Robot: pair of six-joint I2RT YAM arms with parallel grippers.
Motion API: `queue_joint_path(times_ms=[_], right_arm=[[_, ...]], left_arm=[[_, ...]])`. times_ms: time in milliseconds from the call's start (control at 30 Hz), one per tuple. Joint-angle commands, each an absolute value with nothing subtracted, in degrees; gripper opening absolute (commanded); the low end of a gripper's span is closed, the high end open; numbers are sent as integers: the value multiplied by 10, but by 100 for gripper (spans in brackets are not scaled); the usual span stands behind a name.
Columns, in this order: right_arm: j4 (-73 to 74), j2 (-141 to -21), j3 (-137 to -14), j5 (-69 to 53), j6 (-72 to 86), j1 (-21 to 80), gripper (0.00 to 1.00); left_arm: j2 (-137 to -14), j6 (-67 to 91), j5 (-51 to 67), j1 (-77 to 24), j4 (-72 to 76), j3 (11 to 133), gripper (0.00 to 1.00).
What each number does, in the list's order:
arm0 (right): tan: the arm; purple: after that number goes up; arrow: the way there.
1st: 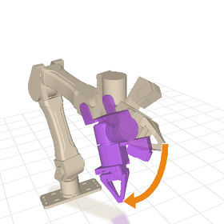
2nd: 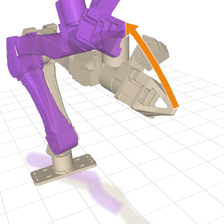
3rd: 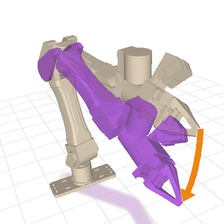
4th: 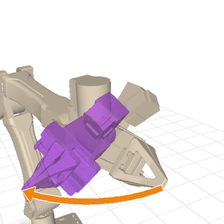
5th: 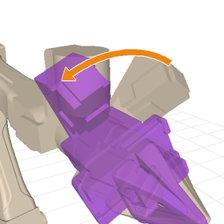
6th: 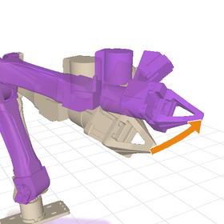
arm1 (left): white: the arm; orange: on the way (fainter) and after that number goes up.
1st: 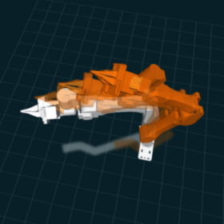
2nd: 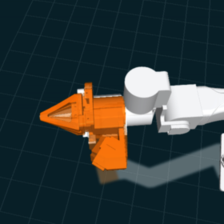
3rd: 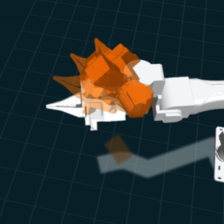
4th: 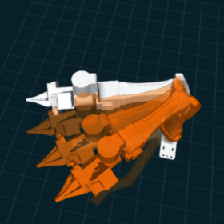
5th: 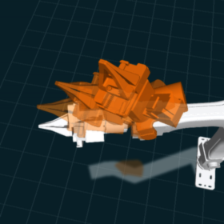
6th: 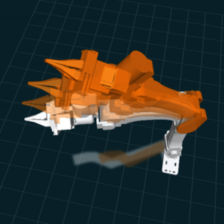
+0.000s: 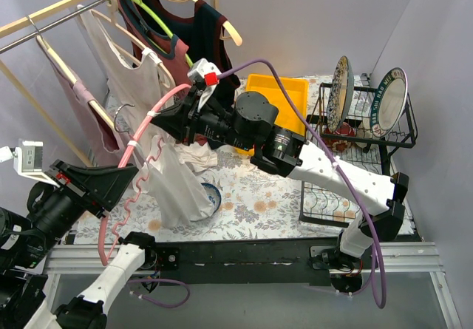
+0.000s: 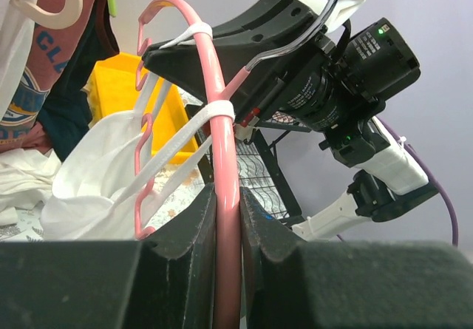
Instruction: Remove the tank top from the hanger
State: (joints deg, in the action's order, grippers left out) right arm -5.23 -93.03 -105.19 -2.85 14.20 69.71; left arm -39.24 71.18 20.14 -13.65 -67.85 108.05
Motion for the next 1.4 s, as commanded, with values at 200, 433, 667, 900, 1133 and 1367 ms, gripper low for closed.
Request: queue_joint_path(times_ms=[200, 433, 667, 900, 1133, 1367], right_arm=[[-58, -860, -1025, 155, 90, 697, 1], [-51, -848, -1019, 275, 36, 668, 1], [-32, -803, -961, 249, 124, 580, 1], [-30, -779, -922, 215, 141, 543, 1], [-25, -765, -896, 134, 191, 498, 1], [-45, -758, -937, -18, 185, 487, 15]], left_arm=[[-410, 706, 195, -145, -676, 1083, 0], [-442, 698, 236, -160, -683, 1162, 0], [-444, 694, 265, -162, -676, 1180, 0], [-447, 693, 283, -163, -657, 1187, 0], [-453, 701, 313, -163, -623, 1173, 0], [-454, 693, 287, -164, -661, 1129, 0]])
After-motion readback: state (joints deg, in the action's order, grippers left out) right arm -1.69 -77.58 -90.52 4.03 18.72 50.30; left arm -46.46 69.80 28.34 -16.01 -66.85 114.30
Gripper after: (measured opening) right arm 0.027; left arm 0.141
